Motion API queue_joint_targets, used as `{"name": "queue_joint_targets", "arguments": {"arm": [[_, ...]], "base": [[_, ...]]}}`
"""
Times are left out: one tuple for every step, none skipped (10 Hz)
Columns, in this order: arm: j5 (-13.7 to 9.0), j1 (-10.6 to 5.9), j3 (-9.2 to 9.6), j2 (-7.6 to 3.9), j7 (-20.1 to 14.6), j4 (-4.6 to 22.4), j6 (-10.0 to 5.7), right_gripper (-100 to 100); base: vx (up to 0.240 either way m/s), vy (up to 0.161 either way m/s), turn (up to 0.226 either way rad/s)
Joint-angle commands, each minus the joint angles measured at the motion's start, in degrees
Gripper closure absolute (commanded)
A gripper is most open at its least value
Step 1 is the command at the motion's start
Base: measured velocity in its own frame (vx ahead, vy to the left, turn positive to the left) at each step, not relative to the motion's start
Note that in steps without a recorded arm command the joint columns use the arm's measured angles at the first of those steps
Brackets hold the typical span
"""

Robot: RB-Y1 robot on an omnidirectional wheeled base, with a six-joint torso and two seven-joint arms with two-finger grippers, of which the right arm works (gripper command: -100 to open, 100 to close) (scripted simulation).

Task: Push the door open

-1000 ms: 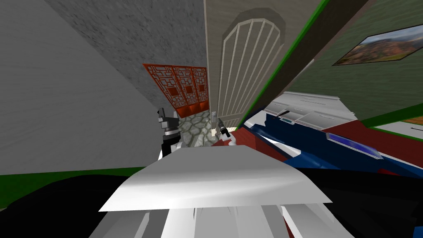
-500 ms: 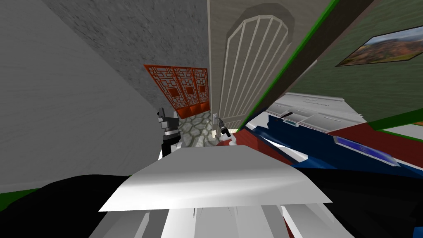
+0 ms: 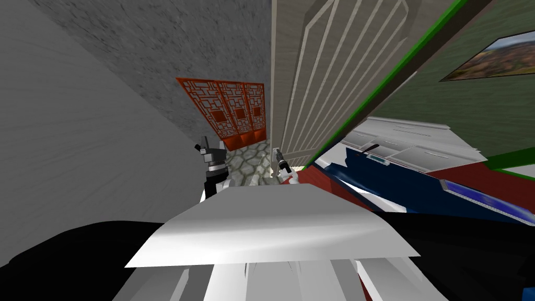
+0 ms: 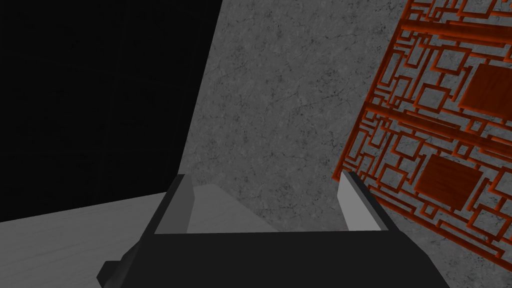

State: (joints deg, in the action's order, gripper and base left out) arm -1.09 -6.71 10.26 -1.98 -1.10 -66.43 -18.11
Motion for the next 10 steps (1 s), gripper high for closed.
{"name": "queue_joint_targets", "arguments": {"arm": [[0.00, 0.00, 0.00, 0.00, 0.00, 0.00, 0.00, -100], [0.00, 0.00, 0.00, 0.00, 0.00, 0.00, 0.00, 100], [0.00, 0.00, 0.00, 0.00, 0.00, 0.00, 0.00, 100], [0.00, 0.00, 0.00, 0.00, 0.00, 0.00, 0.00, 100], [0.00, 0.00, 0.00, 0.00, 0.00, 0.00, 0.00, 100], [0.00, 0.00, 0.00, 0.00, 0.00, 0.00, 0.00, 100], [0.00, 0.00, 0.00, 0.00, 0.00, 0.00, 0.00, 100], [-0.09, -0.05, -0.84, -0.51, 0.21, 0.25, 0.09, 100], [-0.12, -0.08, -1.03, -0.61, 0.25, 0.29, 0.09, 100], [-0.18, -0.16, -1.57, -0.85, 0.36, 0.38, 0.09, 100]], "base": [[0.071, 0.017, 0.003], [-0.008, -0.002, -0.005], [-0.028, -0.007, 0.006], [-0.020, -0.006, 0.005], [-0.012, -0.003, -0.002], [-0.006, -0.001, -0.003], [0.000, 0.000, 0.000], [0.083, 0.050, -0.034], [0.167, 0.099, -0.050], [0.170, 0.099, -0.055]]}}
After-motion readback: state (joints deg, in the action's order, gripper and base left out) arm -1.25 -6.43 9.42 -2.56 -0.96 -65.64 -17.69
